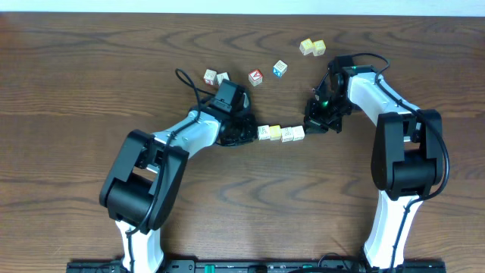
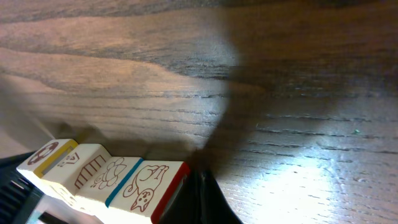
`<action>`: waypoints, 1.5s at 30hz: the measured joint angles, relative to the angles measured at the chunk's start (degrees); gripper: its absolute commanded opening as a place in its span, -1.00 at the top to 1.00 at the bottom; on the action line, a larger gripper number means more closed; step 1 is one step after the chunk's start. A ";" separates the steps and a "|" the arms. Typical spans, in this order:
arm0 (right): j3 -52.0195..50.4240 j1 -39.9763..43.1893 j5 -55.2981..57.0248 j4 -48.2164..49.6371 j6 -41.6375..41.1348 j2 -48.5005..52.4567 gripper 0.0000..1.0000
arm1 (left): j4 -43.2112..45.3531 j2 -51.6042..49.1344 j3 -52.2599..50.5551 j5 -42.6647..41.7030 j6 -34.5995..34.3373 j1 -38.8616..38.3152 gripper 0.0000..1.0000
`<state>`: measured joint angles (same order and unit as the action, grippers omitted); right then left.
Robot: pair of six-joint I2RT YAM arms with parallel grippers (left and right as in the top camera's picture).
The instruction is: Lift 4 blocks
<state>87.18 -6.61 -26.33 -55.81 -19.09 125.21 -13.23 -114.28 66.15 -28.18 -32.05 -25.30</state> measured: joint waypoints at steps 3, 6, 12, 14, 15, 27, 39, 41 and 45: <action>0.00 0.00 -0.02 0.44 -0.94 0.00 0.98 | -0.87 0.00 0.02 -0.48 0.37 2.08 0.86; 0.00 -0.02 -0.02 1.53 -1.64 0.00 0.97 | -2.08 0.00 0.22 -0.94 0.63 3.56 0.86; 0.17 -0.07 1.90 1.03 -2.25 -0.22 0.97 | -4.22 0.00 0.63 -1.03 2.54 3.82 0.86; 0.39 0.04 2.89 -0.28 -2.40 -0.24 0.98 | -4.98 0.00 0.79 -0.81 2.91 3.82 0.86; 0.48 0.17 3.28 -1.16 -2.40 -0.24 0.98 | -5.40 0.00 0.96 -0.59 3.08 3.80 0.85; 0.46 -0.04 7.45 -12.59 0.92 -0.22 0.97 | -6.21 0.04 1.25 0.44 5.14 3.65 0.86; 0.11 -8.48 7.69 -6.67 2.56 -0.55 0.97 | -6.10 0.59 0.68 1.60 5.35 3.43 0.85; 0.11 -9.31 8.15 -6.05 2.34 -0.68 0.97 | -6.10 0.59 0.68 1.60 5.35 3.43 0.85; 0.11 -10.56 9.92 -5.46 1.27 -0.98 0.98 | -6.10 0.59 0.68 1.60 5.53 3.43 0.85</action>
<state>87.29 -17.17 -16.40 -61.28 -17.82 124.22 -19.33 -113.69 66.83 -26.59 -26.52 -21.87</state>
